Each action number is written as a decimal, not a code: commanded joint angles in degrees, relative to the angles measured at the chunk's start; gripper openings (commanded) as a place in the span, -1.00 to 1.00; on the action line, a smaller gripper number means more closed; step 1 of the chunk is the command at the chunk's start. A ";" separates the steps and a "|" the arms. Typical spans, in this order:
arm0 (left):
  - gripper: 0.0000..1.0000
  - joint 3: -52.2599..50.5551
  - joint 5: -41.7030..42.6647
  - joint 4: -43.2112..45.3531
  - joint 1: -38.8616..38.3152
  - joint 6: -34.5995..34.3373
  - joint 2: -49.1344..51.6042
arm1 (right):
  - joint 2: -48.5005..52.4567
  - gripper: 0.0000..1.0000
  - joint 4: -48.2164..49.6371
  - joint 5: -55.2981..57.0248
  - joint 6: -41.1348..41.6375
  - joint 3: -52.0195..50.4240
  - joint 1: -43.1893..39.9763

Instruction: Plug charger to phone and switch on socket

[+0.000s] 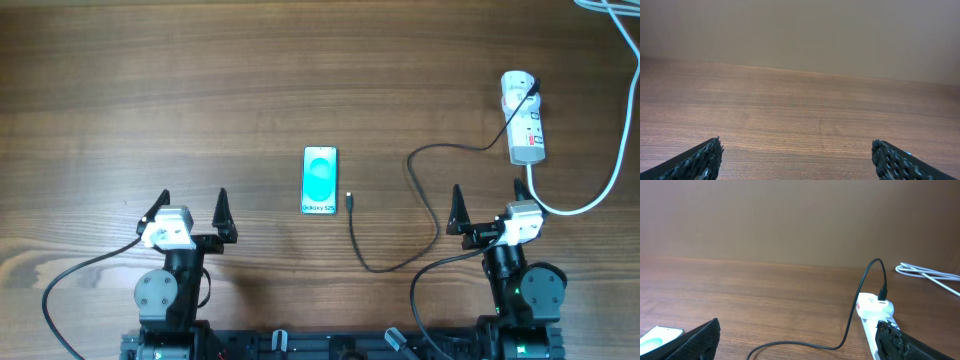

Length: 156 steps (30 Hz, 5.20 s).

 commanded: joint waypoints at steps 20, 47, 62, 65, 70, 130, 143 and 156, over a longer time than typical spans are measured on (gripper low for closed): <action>1.00 -0.35 -0.13 -0.07 0.26 0.87 -0.42 | -0.31 1.00 0.17 0.37 0.46 -0.04 -0.24; 1.00 -0.35 22.47 19.12 0.26 -10.47 -0.42 | -0.31 0.99 0.17 0.37 0.44 -0.04 -0.24; 1.00 22.51 18.34 6.51 0.31 -12.39 10.86 | -0.31 1.00 0.17 0.37 0.46 -0.04 -0.24; 1.00 36.13 18.18 -11.32 0.31 -6.08 20.90 | -0.31 0.98 0.17 0.37 0.44 -0.04 -0.24; 1.00 59.76 20.52 -36.33 0.26 -3.61 39.60 | -0.31 1.00 0.17 0.37 0.44 -0.04 -0.24; 1.00 103.95 4.13 -69.88 -27.61 -23.15 121.26 | -0.31 1.00 0.17 0.37 0.46 -0.04 -0.24; 1.00 99.34 4.39 -65.13 -27.76 -23.41 121.26 | -0.28 0.99 0.17 0.37 0.44 -0.04 -0.24; 1.00 97.77 4.37 -63.32 -28.04 -23.39 121.26 | -0.31 0.99 0.17 0.37 0.44 -0.04 -0.24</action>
